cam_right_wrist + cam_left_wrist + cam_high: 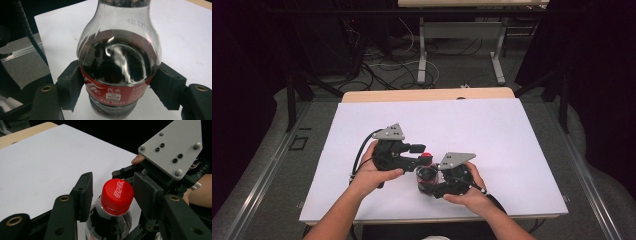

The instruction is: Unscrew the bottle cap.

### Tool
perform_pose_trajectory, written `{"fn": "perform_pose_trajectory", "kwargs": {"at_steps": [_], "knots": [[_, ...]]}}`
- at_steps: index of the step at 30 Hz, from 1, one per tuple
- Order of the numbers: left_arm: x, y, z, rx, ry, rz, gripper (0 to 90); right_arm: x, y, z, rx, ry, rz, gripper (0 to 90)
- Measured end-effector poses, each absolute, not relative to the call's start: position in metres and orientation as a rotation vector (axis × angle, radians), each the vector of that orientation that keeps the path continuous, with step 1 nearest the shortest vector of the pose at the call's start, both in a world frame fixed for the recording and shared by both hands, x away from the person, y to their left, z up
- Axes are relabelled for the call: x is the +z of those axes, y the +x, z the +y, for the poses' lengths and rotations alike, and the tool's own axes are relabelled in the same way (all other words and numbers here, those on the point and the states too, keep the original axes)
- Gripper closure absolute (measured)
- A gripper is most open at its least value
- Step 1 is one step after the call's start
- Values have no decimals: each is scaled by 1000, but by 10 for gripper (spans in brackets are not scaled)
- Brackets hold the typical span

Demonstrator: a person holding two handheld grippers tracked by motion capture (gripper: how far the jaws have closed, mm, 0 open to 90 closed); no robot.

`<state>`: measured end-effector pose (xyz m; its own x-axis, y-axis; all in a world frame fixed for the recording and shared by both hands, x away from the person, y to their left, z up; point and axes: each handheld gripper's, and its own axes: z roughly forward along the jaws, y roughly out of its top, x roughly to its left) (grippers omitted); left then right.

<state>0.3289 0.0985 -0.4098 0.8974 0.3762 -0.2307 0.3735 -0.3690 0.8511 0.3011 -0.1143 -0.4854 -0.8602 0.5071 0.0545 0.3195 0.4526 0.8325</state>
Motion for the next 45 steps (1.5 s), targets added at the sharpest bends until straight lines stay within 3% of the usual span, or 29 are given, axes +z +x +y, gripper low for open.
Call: {"fn": "perform_pose_trajectory", "kwargs": {"at_steps": [5,13,16,18,24,29,34,45], "knots": [[-412,327,90,42,2005,514,612,-487,300,-113,1363,720,2509,308],[-410,307,74,237,1983,743,617,-488,301,-114,1329,765,2494,309],[-407,303,72,269,1970,758,596,-487,302,-114,1336,762,2492,308],[-404,303,76,232,1963,731,521,-487,301,-114,1353,760,2479,308],[-396,309,90,127,2001,608,474,-485,301,-115,1367,753,2498,308],[-399,321,95,84,2090,513,538,-485,300,-114,1377,728,2504,308],[-406,324,92,50,2059,500,596,-485,300,-113,1373,700,2517,308],[-407,298,70,292,1984,800,617,-488,300,-112,1330,769,2464,308]]}}
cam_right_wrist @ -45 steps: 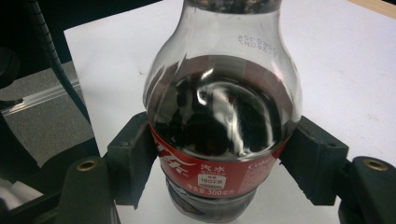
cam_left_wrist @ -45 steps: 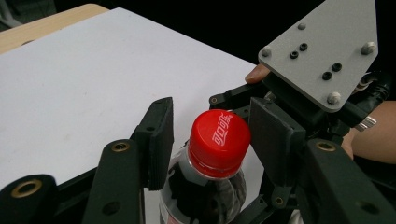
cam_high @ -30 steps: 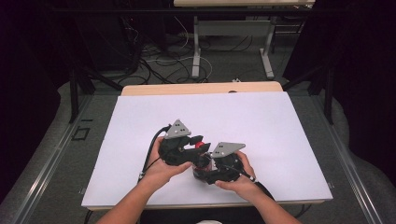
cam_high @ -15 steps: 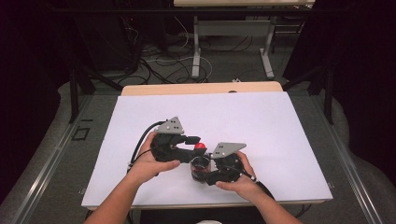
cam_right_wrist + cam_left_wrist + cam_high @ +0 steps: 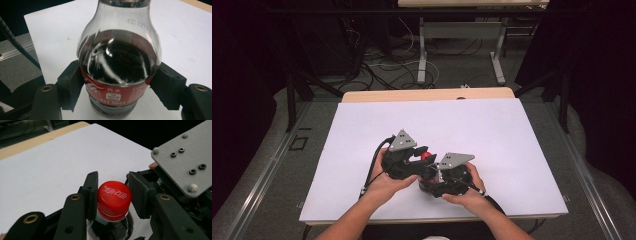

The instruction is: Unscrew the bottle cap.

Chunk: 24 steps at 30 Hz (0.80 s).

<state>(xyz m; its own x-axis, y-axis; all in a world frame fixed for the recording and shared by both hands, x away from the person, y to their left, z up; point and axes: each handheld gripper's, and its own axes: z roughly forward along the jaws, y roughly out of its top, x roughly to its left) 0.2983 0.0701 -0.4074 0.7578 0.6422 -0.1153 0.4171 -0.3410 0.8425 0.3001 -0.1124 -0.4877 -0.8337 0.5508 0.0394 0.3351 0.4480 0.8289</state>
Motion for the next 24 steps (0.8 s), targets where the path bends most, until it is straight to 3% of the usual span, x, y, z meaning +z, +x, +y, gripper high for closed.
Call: {"fn": "perform_pose_trajectory", "kwargs": {"at_steps": [11,14,24], "knots": [[-391,314,96,126,1972,627,478,-485,301,-116,1358,752,2478,308],[-393,322,102,45,1990,574,489,-484,301,-116,1367,757,2498,308],[-405,334,98,-46,2035,461,598,-484,300,-115,1377,722,2513,308]]}}
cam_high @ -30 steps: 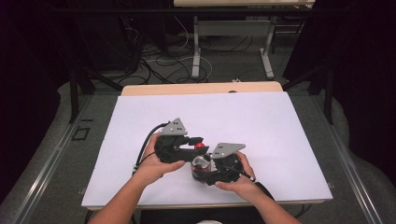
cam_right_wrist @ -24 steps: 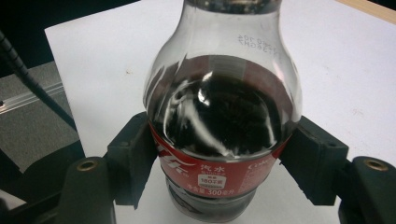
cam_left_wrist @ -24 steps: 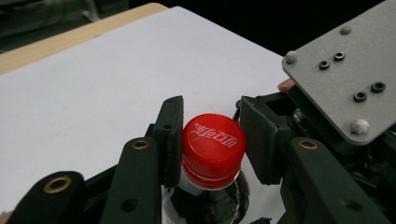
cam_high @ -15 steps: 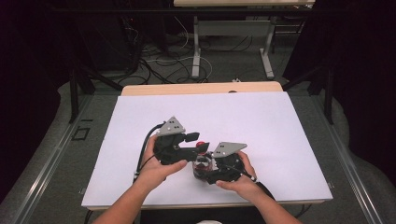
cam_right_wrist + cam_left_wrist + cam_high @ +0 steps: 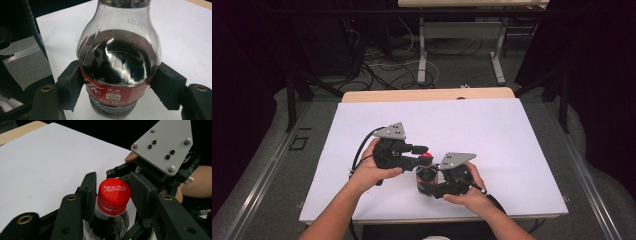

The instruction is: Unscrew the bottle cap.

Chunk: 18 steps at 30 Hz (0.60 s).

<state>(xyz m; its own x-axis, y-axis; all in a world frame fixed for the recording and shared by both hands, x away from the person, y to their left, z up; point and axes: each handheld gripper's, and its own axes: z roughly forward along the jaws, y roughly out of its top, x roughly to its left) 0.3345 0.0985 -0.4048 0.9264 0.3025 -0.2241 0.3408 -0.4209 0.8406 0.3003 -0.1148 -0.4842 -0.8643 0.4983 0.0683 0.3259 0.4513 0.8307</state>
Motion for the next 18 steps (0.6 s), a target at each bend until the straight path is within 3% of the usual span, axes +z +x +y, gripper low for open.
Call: {"fn": "perform_pose_trajectory", "kwargs": {"at_steps": [7,14,18], "knots": [[-407,333,93,-25,2038,478,607,-486,300,-114,1374,736,2499,308],[-403,309,78,200,2008,672,616,-485,300,-114,1335,774,2468,309],[-401,301,69,260,2005,759,617,-485,300,-114,1328,778,2440,310]]}}
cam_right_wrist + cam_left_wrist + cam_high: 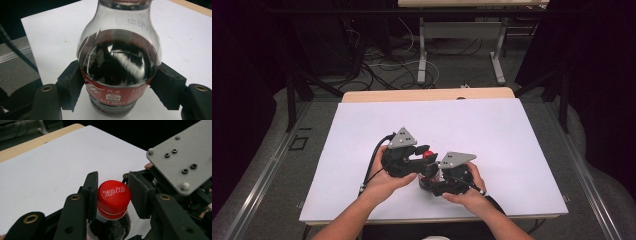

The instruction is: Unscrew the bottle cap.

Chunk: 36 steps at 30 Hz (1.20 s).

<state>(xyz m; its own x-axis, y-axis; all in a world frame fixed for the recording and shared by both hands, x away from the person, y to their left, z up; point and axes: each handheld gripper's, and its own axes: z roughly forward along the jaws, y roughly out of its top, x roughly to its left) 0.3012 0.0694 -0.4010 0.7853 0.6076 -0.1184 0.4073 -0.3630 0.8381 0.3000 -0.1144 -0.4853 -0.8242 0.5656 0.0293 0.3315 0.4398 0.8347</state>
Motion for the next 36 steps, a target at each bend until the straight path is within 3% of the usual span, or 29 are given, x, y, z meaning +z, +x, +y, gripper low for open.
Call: {"fn": "perform_pose_trajectory", "kwargs": {"at_steps": [4,8,14,23,29,36], "knots": [[-401,305,68,243,2007,741,609,-486,301,-115,1332,793,2431,310],[-399,310,74,176,2008,687,461,-485,301,-117,1339,789,2447,309],[-393,319,87,88,2039,571,453,-484,300,-117,1356,775,2475,309],[-406,334,91,16,2052,488,489,-484,300,-115,1374,745,2474,309],[-412,334,85,-5,2055,455,576,-485,299,-113,1357,734,2494,310],[-412,323,78,114,2043,550,608,-487,300,-112,1336,756,2472,310]]}}
